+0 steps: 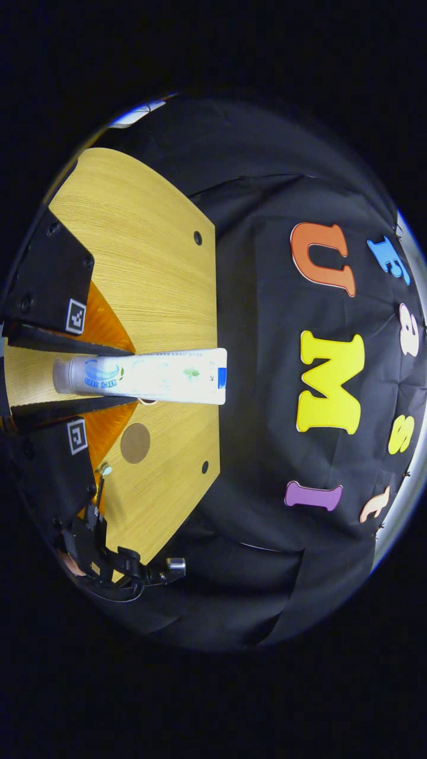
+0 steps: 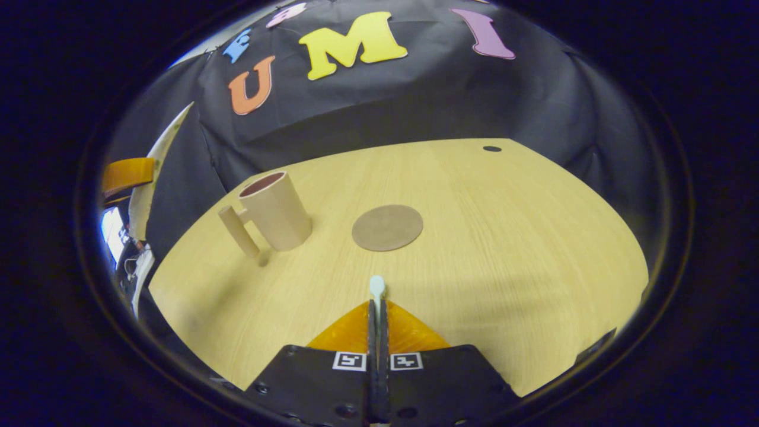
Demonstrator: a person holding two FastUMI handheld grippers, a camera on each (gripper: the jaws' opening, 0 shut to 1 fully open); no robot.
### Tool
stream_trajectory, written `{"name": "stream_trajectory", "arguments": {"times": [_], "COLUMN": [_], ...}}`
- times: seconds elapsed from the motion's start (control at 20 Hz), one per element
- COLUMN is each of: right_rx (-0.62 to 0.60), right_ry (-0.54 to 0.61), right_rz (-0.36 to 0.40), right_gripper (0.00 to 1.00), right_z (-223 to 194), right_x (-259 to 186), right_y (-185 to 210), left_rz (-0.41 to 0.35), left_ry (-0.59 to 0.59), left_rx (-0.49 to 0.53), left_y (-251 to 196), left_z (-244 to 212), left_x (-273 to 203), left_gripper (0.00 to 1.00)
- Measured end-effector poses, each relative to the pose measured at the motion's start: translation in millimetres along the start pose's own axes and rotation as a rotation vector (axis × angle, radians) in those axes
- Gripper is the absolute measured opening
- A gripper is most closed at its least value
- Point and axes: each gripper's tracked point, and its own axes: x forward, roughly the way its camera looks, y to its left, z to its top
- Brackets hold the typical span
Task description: Put the toothbrush and toothpaste on the desktop into the cup, then pick up the cup and place it on the coaster on the desktop.
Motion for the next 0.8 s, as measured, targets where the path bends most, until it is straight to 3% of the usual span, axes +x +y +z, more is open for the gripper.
{"name": "stream_trajectory", "arguments": {"times": [0.2,0.55,0.8], "right_rx": [0.028,0.031,0.006], "right_ry": [-0.100,-0.265,-0.325], "right_rz": [0.060,0.130,0.148], "right_gripper": [0.00,0.00,0.00], "right_z": [29.6,68.9,85.1], "right_x": [-37.5,-105.9,-123.2], "right_y": [2.7,3.6,6.3], "left_rz": [0.013,0.028,0.059], "left_ry": [-0.087,-0.222,-0.260], "left_rx": [-0.007,-0.152,-0.146], "left_y": [-6.5,6.9,7.9], "left_z": [16.2,42.6,46.7], "left_x": [28.3,97.5,119.8], "left_gripper": [0.37,0.37,0.38]}}
